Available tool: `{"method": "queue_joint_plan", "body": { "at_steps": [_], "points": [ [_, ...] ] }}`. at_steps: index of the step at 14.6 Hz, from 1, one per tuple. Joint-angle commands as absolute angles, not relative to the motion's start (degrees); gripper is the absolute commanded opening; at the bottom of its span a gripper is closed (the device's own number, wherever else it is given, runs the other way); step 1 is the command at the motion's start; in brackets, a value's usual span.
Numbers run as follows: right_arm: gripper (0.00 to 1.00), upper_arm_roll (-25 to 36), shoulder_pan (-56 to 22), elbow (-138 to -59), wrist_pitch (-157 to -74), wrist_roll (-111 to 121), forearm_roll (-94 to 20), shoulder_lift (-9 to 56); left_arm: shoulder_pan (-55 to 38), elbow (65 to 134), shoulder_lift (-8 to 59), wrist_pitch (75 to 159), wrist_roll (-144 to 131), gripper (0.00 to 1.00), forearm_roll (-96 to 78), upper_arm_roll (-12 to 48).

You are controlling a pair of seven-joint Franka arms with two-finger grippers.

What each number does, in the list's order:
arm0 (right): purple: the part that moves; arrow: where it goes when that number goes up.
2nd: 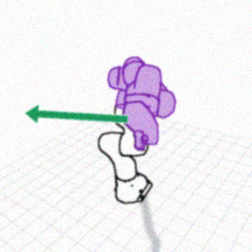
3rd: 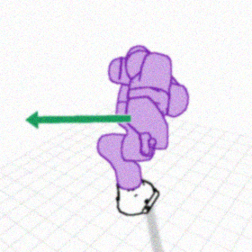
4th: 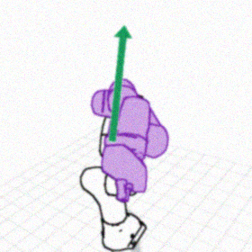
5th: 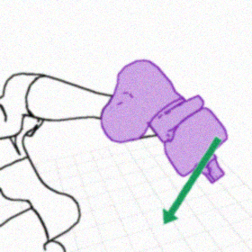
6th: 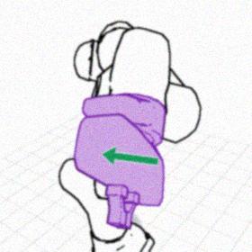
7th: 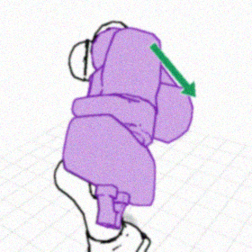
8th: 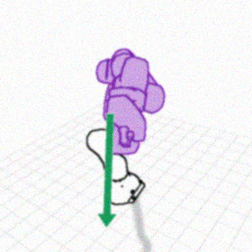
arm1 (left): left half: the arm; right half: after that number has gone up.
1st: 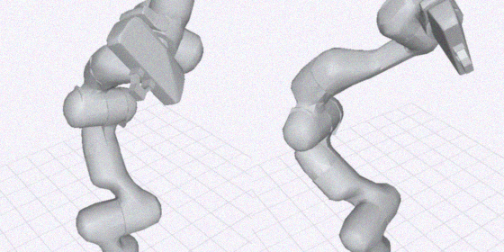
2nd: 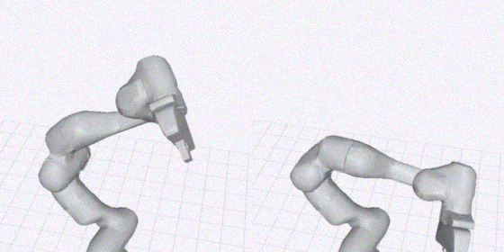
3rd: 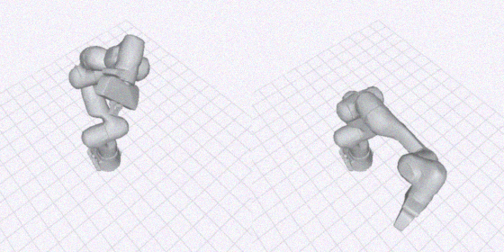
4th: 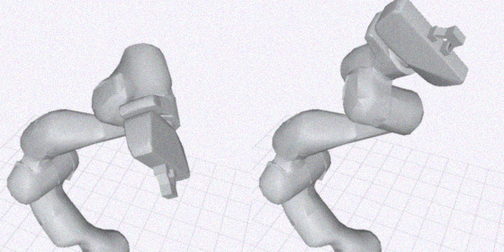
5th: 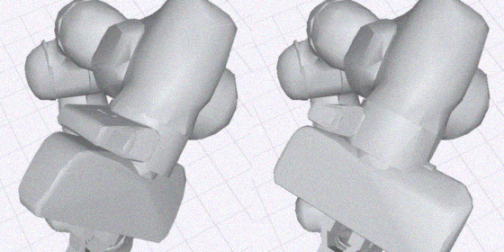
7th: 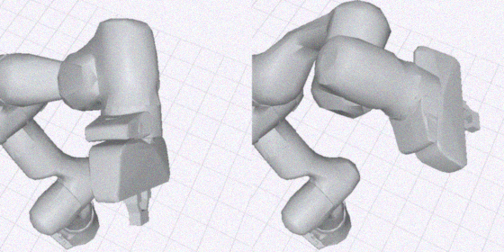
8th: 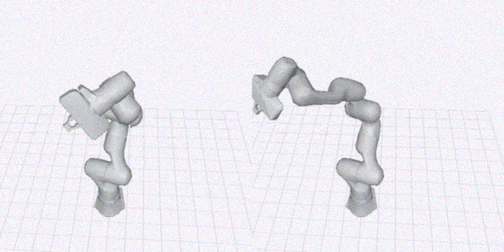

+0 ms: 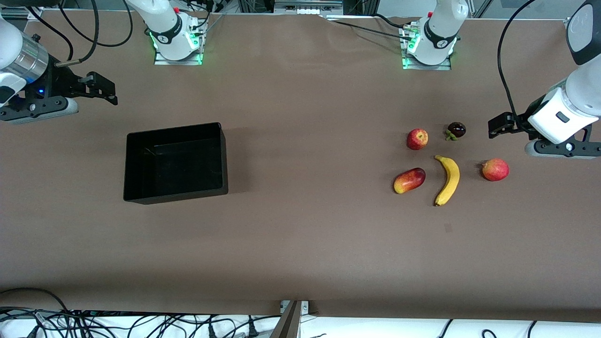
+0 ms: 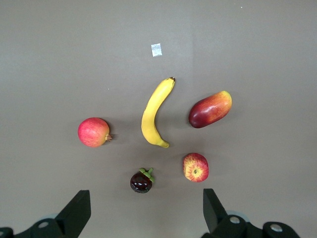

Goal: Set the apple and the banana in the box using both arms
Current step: 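Reach the right gripper down to the rim of the black box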

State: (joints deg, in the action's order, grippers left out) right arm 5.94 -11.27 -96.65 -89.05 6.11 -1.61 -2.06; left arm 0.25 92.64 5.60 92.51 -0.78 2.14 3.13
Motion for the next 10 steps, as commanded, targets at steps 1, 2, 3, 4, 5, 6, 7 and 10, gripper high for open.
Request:
{"method": "queue_joint_plan", "body": {
  "at_steps": [1, 2, 3, 4, 5, 6, 7, 10],
  "points": [
    [1.00, 5.0, -10.2, -95.4, -88.2, 6.2, -1.1, -1.6, 0.6, 92.1, 4.9, 91.7, -0.4, 1.00, 3.3, 3.2],
    [1.00, 5.0, -10.2, -95.2, -88.2, 6.5, -1.1, -1.6, 0.6, 92.1, 4.8, 91.5, -0.4, 1.00, 3.3, 3.2],
    [1.00, 5.0, -10.2, -95.1, -88.3, 6.8, -1.1, -1.6, 0.6, 92.1, 4.8, 91.5, -0.4, 1.00, 3.3, 3.2],
    [1.00, 5.0, -10.2, -95.1, -88.4, 6.9, -1.1, -1.5, 0.6, 92.0, 4.8, 91.5, -0.4, 1.00, 3.3, 3.2],
    [1.00, 5.0, -10.2, -95.1, -88.5, 6.9, -1.0, -1.5, 0.6, 92.0, 4.8, 91.5, -0.4, 1.00, 3.3, 3.2],
    [1.00, 5.1, -10.0, -95.2, -88.5, 6.9, -0.9, -1.5, 0.6, 92.0, 4.8, 91.5, -0.4, 1.00, 3.3, 3.2],
    [1.00, 5.1, -9.9, -95.4, -88.6, 6.7, -0.8, -1.4, 0.6, 92.1, 4.8, 91.5, -0.4, 1.00, 3.3, 3.2],
    [1.00, 5.2, -9.8, -98.2, -90.3, 6.4, -0.6, -0.8, 0.6, 92.1, 4.7, 90.7, -0.4, 1.00, 3.2, 3.3]
  ]
}}
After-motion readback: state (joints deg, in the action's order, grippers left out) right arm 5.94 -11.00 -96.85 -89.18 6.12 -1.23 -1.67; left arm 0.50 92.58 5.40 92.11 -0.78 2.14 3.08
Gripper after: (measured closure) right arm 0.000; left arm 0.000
